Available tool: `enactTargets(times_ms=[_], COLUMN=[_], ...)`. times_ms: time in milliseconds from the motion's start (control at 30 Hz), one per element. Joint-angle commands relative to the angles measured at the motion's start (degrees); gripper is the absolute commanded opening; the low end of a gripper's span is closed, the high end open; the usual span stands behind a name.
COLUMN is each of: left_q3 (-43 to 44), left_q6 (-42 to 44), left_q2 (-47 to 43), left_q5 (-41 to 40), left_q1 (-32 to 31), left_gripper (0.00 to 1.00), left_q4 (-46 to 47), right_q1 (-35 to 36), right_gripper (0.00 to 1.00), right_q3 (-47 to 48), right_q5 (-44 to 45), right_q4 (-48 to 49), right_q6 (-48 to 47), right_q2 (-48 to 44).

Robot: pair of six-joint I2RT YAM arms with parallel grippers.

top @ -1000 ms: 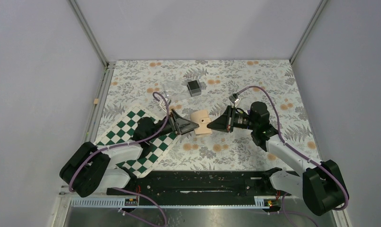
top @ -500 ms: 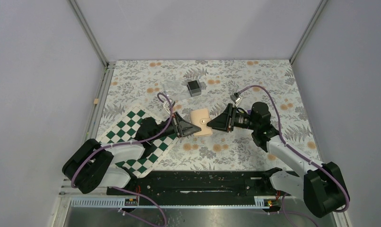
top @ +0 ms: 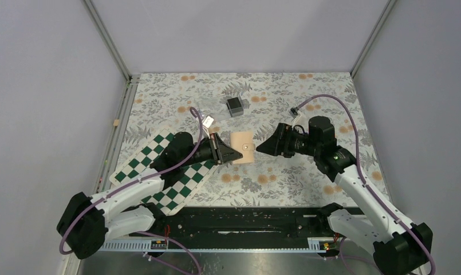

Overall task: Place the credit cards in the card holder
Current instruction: Open the card holder.

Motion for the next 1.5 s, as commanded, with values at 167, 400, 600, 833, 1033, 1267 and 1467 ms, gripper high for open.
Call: enactTargets(times_ms=[167, 400, 600, 833, 1033, 1267, 1467], left_q3=[10.83, 15.07, 16.76, 17.59, 17.86, 17.24, 15.72], left_q6=[11.20, 9.60, 9.40, 9.01, 8.90, 8.95, 8.68], left_q2=[-2.96, -0.41, 1.67, 2.31, 2.27, 1.92, -0.13], left_q5=[-21.65, -30.77, -32.13, -32.28, -32.40, -31.83, -31.34], left_q1=[-6.89, -12.00, -14.90, -16.28, -16.91, -17.36, -17.36], left_gripper=[0.05, 0.00, 0.00, 0.00, 0.00, 0.00, 0.00], left_q4=[-30.90, -40.61, -41.59, -41.64, -41.64, -40.47, -37.90], right_q1=[8.69, 17.06, 22.71, 26.73, 28.22, 30.20, 30.31], right_gripper=[0.81, 0.79, 0.77, 0.70, 0.57, 0.47, 0.45], right_q3=[12.50, 18.38, 21.53, 25.67, 27.53, 29.67, 30.02], right_q5=[18.04, 26.84, 29.62, 33.50, 39.08, 50.88, 58.39], right_q4=[-21.78, -25.95, -25.43, -27.15, -30.39, -37.08, -42.26], right_q6=[-9.96, -9.00, -5.28, -3.44, -3.02, -2.75, -4.26], right_q2=[4.19, 10.32, 17.26, 24.86, 28.55, 31.08, 31.51])
